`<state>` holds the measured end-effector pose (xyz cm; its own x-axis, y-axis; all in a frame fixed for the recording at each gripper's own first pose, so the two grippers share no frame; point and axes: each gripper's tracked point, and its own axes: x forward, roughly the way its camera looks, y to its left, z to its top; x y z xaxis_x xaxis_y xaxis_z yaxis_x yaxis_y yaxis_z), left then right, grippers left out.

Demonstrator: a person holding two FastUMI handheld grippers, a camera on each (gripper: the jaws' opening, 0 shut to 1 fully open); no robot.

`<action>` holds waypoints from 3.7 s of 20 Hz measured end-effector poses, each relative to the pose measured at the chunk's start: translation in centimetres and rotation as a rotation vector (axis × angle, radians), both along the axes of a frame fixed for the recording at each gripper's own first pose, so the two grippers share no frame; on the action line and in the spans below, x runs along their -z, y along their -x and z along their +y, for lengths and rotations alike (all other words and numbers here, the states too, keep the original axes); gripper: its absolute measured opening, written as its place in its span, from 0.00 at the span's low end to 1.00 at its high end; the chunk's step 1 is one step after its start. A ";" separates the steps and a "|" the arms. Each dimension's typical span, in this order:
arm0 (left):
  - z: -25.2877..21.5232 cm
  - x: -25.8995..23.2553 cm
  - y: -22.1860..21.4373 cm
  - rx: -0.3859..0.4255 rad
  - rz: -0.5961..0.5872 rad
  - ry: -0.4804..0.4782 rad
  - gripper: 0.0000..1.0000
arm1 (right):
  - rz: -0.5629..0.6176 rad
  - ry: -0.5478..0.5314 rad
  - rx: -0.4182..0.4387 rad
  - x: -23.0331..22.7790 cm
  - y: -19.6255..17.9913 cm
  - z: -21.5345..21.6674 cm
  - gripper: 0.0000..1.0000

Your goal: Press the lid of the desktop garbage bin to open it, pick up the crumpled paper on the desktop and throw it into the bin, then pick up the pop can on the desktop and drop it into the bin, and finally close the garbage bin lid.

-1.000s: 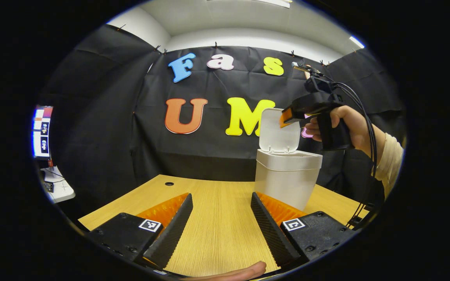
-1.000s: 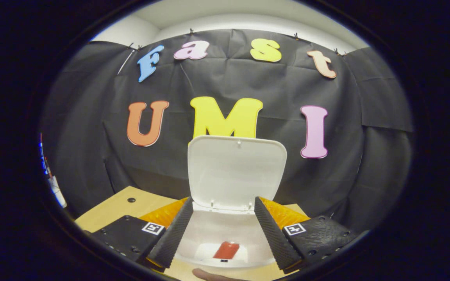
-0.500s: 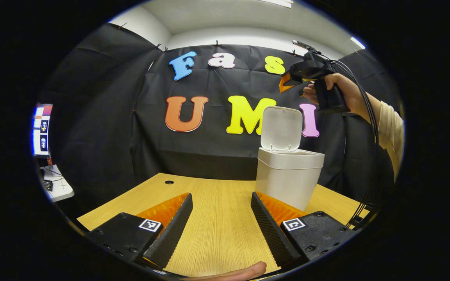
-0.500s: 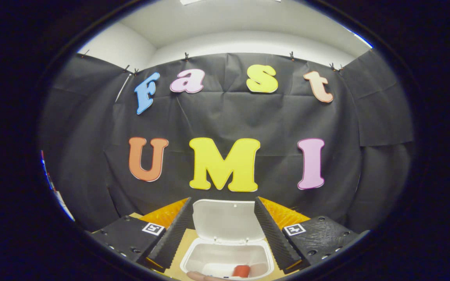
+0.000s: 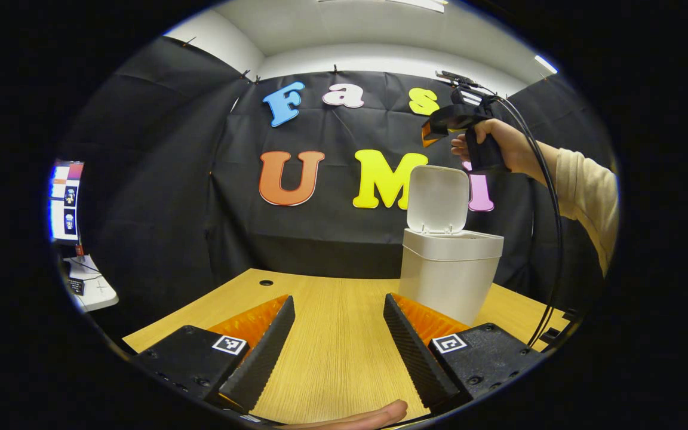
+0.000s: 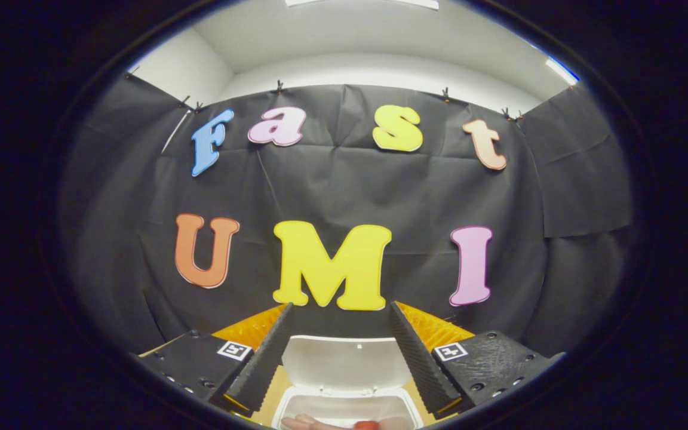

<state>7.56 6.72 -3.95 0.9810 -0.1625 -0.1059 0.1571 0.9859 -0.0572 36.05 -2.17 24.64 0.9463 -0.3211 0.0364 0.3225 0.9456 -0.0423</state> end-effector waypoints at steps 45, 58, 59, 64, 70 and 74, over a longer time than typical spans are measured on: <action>0.4 2.5 -1.3 -0.022 0.075 -0.028 0.97 | 0.557 -0.254 -0.045 22.5 7.3 -0.2 0.96; -3.1 1.2 1.0 0.049 0.041 -0.048 0.97 | 0.471 -0.235 -0.112 22.1 10.1 0.3 0.96; -3.2 0.6 1.2 0.048 0.027 -0.044 0.97 | 0.455 -0.238 -0.111 22.2 10.2 0.3 0.97; -3.5 -0.7 1.9 0.041 -0.014 -0.037 0.97 | 0.439 -0.199 -0.094 22.7 10.3 0.0 0.97; -4.3 -0.5 2.3 0.068 -0.016 -0.060 0.97 | 0.357 -0.198 -0.033 22.6 10.3 -0.5 0.96; -3.8 -0.7 2.1 0.029 -0.036 -0.085 0.96 | 0.249 -0.168 -0.089 22.1 11.0 0.0 0.96</action>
<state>5.49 2.97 -3.29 0.9794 -0.1831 -0.0855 0.1864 0.9819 0.0325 25.10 -2.20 2.50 0.9442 -0.2186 -0.2463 0.2376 0.9701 0.0499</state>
